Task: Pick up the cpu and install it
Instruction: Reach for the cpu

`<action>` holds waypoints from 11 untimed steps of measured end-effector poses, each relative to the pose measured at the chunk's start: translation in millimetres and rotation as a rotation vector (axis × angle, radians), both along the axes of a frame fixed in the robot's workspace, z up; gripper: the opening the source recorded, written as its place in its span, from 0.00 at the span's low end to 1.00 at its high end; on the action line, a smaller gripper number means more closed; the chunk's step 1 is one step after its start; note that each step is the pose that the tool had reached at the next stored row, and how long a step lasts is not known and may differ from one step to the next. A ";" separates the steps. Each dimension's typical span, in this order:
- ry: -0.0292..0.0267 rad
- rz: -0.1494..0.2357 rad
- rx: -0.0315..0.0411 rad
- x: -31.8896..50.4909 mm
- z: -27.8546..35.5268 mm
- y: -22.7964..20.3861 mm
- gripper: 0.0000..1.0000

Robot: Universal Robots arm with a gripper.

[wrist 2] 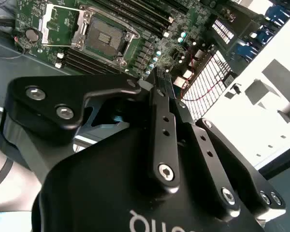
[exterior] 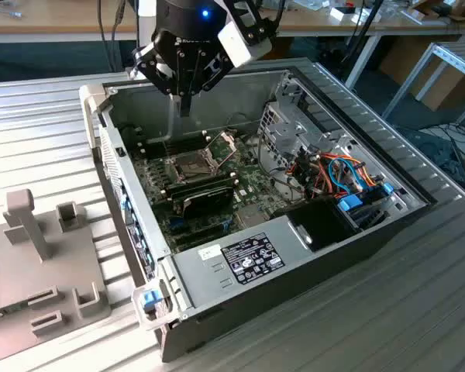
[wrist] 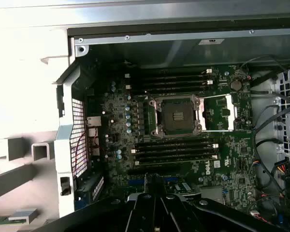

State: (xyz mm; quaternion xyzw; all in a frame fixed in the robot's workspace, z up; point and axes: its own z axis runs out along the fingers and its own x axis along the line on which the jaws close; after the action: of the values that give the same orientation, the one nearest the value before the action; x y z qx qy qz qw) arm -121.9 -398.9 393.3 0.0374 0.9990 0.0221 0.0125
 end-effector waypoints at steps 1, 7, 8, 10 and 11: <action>0.0000 0.000 0.0000 0.0 0.0 0.0 0.11; 0.0000 0.000 0.0001 -0.1 0.0 0.0 0.11; -0.0001 0.000 0.0001 -0.3 -0.1 0.0 0.11; 0.0000 0.000 0.0000 -0.9 0.0 0.0 0.11; -0.0001 0.000 0.0001 -1.3 0.0 0.0 0.11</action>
State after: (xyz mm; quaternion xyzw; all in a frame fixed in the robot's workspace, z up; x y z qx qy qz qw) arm -123.2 -398.9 393.3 0.0374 0.9990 0.0221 0.0125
